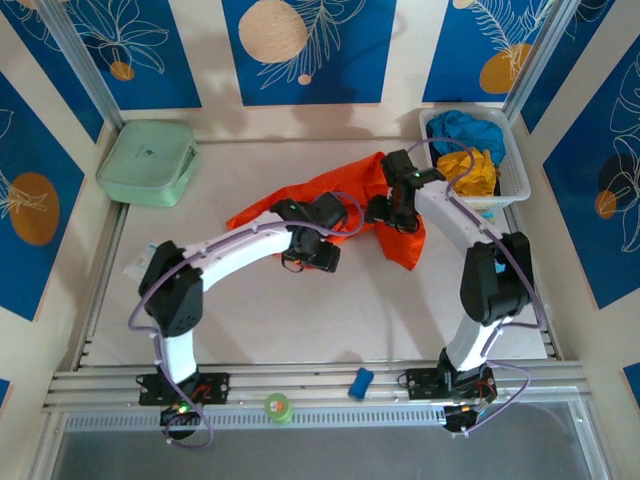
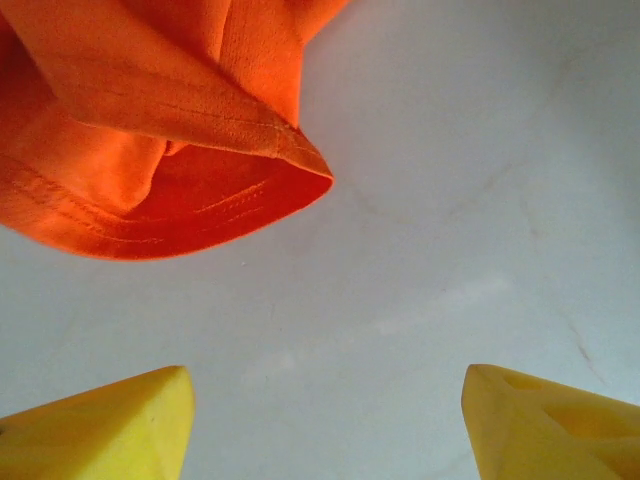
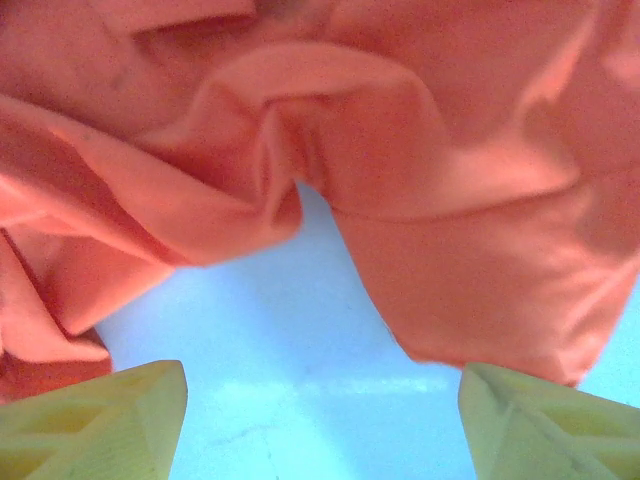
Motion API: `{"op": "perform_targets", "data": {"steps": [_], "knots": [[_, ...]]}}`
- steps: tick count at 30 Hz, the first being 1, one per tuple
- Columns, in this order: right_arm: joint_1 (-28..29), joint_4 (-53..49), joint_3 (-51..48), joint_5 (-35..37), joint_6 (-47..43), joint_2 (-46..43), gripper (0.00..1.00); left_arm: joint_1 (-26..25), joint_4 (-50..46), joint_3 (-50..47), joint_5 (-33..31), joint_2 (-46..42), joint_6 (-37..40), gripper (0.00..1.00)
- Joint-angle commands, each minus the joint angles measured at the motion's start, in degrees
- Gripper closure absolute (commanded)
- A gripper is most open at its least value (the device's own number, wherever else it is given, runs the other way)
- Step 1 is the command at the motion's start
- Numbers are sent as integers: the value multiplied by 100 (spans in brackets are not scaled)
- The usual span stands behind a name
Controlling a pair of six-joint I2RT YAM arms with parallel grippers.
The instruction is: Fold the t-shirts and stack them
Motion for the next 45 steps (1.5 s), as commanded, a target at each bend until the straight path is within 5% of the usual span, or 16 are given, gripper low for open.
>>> {"op": "perform_targets", "data": {"steps": [1, 10, 17, 23, 37, 45], "knots": [[-131, 33, -445, -81, 68, -554, 28, 37, 405, -26, -138, 206, -705, 31], [-484, 139, -1513, -355, 102, -1719, 29, 263, 982, 50, -649, 938, -948, 45], [-538, 328, -1894, -512, 123, -1735, 28, 469, 1137, 86, -1064, 1048, -889, 59], [-713, 842, -1927, -615, 169, -958, 29, 543, 1259, 67, -1129, 1040, -719, 100], [-1090, 1352, -1585, -676, 355, 783, 46, 551, 320, -800, -1592, -1639, 228, 100], [-1088, 1164, -1532, -631, 433, 863, 85, 552, 39, -1722, -1146, -2697, 322, 100]]}}
